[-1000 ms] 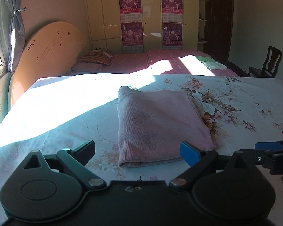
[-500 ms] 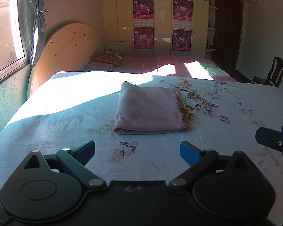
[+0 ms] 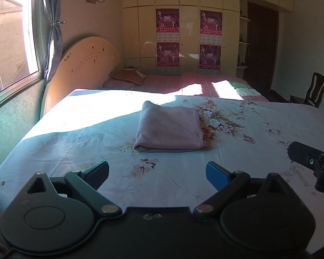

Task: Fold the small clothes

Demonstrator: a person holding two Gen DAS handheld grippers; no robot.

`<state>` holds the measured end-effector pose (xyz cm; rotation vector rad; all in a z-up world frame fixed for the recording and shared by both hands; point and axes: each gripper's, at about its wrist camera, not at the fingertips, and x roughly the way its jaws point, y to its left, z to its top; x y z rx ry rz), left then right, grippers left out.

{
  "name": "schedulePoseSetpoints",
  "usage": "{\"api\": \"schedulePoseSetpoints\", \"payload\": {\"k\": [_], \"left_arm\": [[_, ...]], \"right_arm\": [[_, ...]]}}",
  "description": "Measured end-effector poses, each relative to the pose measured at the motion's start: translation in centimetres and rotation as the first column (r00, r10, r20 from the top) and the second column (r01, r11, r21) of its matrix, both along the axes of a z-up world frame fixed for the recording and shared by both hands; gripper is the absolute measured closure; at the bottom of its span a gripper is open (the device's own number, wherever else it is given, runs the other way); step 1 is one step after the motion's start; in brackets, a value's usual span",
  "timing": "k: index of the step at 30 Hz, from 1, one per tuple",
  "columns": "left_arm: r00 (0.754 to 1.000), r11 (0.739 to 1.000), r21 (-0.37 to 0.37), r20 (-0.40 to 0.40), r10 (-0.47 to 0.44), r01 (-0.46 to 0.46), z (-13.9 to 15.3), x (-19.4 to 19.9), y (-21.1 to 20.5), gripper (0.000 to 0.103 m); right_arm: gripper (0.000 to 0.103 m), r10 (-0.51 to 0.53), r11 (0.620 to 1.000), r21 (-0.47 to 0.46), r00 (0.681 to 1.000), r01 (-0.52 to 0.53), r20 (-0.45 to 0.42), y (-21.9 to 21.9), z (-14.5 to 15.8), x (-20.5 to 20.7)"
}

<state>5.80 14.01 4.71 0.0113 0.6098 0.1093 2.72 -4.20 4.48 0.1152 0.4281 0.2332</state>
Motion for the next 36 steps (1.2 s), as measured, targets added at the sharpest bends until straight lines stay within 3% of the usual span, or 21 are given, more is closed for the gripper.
{"api": "schedulePoseSetpoints", "payload": {"k": [36], "left_arm": [[1.0, 1.0, 0.011, 0.003, -0.002, 0.002, 0.06, -0.79, -0.14, 0.007]], "right_arm": [[0.0, 0.034, 0.999, 0.019, 0.999, -0.034, 0.001, 0.02, -0.06, -0.23]]}}
